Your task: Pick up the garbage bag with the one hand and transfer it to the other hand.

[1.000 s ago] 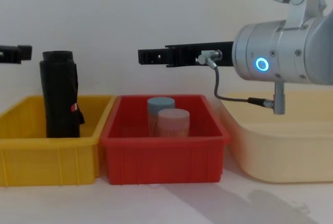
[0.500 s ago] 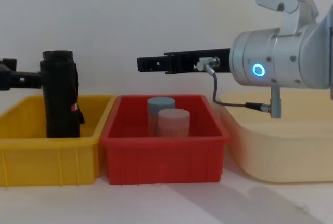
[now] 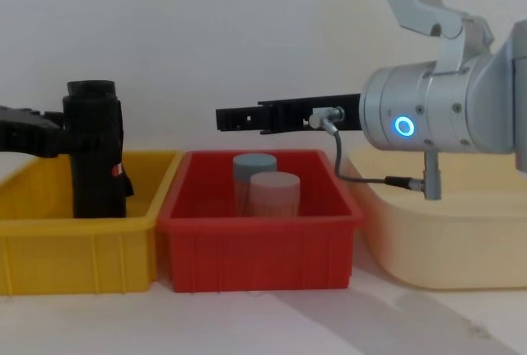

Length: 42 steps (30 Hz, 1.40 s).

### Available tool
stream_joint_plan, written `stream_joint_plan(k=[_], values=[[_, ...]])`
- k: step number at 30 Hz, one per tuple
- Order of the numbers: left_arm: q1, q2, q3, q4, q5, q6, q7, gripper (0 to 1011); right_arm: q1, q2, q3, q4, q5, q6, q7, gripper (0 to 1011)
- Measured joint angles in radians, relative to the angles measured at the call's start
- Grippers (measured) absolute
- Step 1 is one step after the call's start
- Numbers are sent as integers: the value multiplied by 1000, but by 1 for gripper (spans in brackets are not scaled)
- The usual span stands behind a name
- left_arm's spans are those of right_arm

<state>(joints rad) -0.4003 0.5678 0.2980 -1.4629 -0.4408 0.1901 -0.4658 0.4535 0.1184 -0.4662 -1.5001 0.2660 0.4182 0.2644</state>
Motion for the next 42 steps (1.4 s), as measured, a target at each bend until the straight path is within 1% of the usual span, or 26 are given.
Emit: stream_joint_plan(k=[5, 6, 12, 17, 31, 42], values=[[-36, -17, 24, 36, 5, -2, -11, 1001, 6, 0, -1, 19, 0, 3, 5, 1000], [-36, -17, 24, 36, 5, -2, -11, 1001, 7, -1, -1, 22, 0, 4, 5, 1000], [-75, -33, 47, 77, 9, -10, -26, 1001, 14, -1, -1, 47, -1, 7, 8, 1000], [-93, -41, 58, 95, 10, -14, -34, 1001, 28, -3, -3, 84, -9, 8, 14, 1000], [-116, -51, 72, 119, 12, -19, -43, 1001, 59, -12, -12, 170, -24, 18, 36, 1000], [-123, -53, 76, 126, 12, -21, -46, 1001, 65, -17, -12, 205, -42, 9, 35, 1000]])
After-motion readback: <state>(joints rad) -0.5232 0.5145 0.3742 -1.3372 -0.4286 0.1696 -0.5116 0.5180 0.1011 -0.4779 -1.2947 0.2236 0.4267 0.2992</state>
